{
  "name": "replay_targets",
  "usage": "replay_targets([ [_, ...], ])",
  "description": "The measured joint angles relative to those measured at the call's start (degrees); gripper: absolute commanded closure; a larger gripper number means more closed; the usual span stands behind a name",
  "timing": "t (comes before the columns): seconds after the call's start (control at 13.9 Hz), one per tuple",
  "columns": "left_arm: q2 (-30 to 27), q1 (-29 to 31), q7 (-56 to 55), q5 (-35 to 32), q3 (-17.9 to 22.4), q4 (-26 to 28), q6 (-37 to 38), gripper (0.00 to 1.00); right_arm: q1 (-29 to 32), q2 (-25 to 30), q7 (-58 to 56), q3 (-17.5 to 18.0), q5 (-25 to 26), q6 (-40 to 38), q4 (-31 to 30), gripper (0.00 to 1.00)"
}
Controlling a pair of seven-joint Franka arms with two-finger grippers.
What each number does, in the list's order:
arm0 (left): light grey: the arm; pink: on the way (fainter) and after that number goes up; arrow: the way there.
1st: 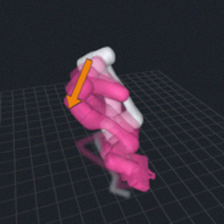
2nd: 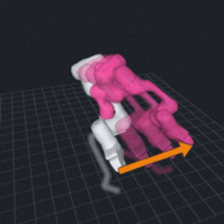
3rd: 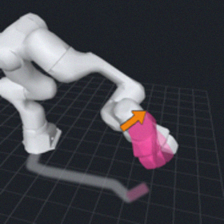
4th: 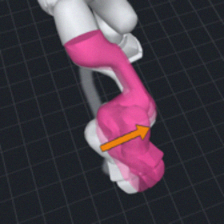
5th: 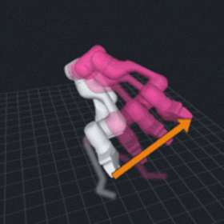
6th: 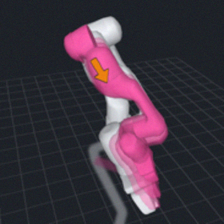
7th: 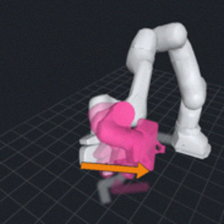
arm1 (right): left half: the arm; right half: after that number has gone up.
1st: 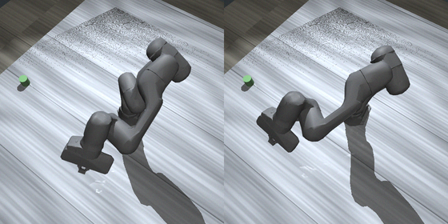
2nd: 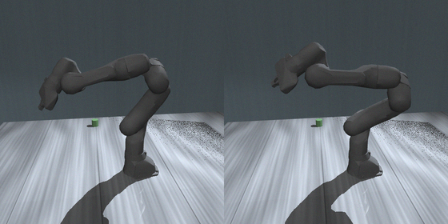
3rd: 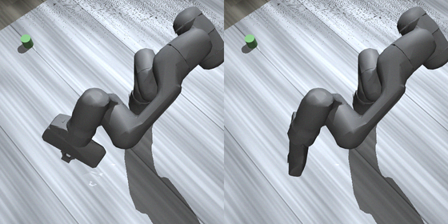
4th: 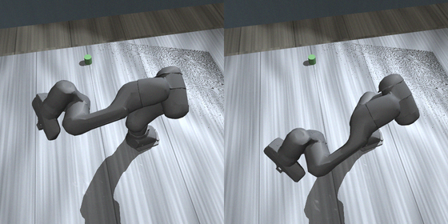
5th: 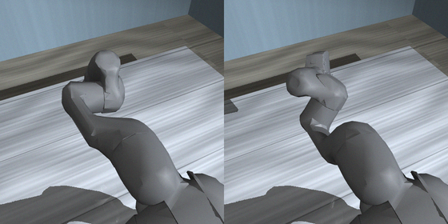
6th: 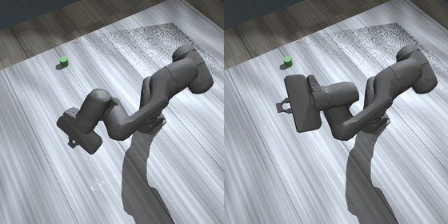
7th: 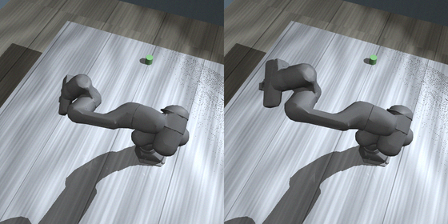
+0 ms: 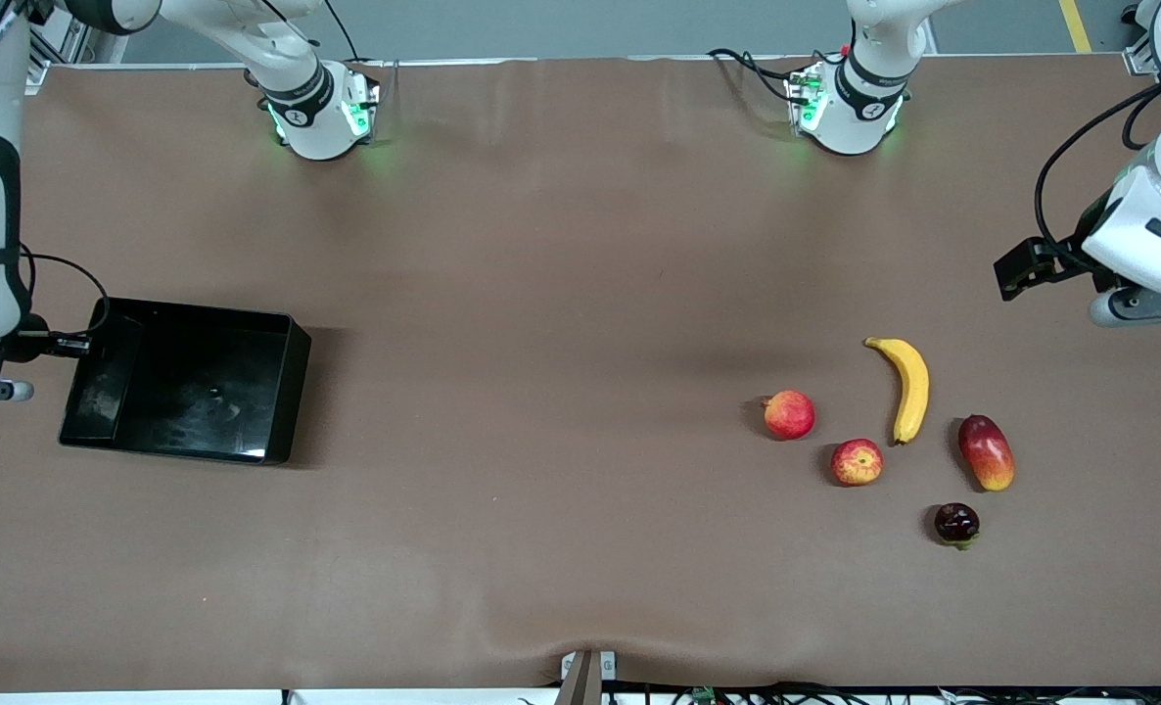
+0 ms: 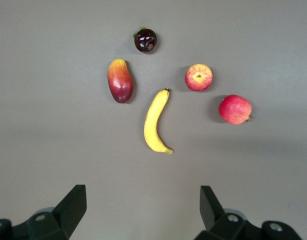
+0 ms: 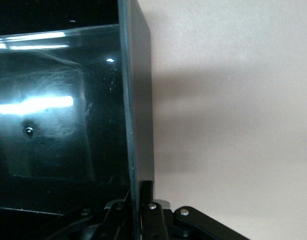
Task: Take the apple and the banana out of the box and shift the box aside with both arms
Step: 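Open the right gripper and draw it back from the box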
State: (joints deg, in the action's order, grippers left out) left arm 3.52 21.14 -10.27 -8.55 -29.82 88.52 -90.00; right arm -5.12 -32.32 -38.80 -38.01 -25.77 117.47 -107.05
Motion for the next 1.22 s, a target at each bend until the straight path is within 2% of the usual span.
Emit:
replay_targets([
  [0.22,-0.8,-0.6,0.0,0.5,-0.1,0.0,0.2,0.00,0.0,0.0,-2.4,0.0,-0.1,0.0,1.0,0.00],
  [0.29,-1.0,-2.0,0.0,0.5,0.9,0.0,0.3,0.00,0.1,0.3,-2.8,0.0,-0.1,-0.3,2.1,0.00],
  [0.5,-1.7,-13.2,0.0,0.6,11.4,0.3,1.1,0.00,0.0,2.2,-3.0,-0.2,0.0,-7.5,9.5,0.00],
  [0.65,-2.3,-16.5,-0.1,1.2,14.4,0.9,1.4,0.00,-0.4,3.7,-2.9,-0.1,0.0,-15.0,14.9,0.00],
  [0.79,-3.3,-18.0,-0.1,2.7,16.2,2.1,1.5,0.00,-1.7,5.8,-1.9,-0.1,0.0,-19.7,17.1,0.00],
  [1.22,-6.4,-18.9,-0.1,6.0,19.7,4.6,1.5,0.00,-9.2,11.0,6.0,0.1,3.7,-23.3,18.0,0.00],
])
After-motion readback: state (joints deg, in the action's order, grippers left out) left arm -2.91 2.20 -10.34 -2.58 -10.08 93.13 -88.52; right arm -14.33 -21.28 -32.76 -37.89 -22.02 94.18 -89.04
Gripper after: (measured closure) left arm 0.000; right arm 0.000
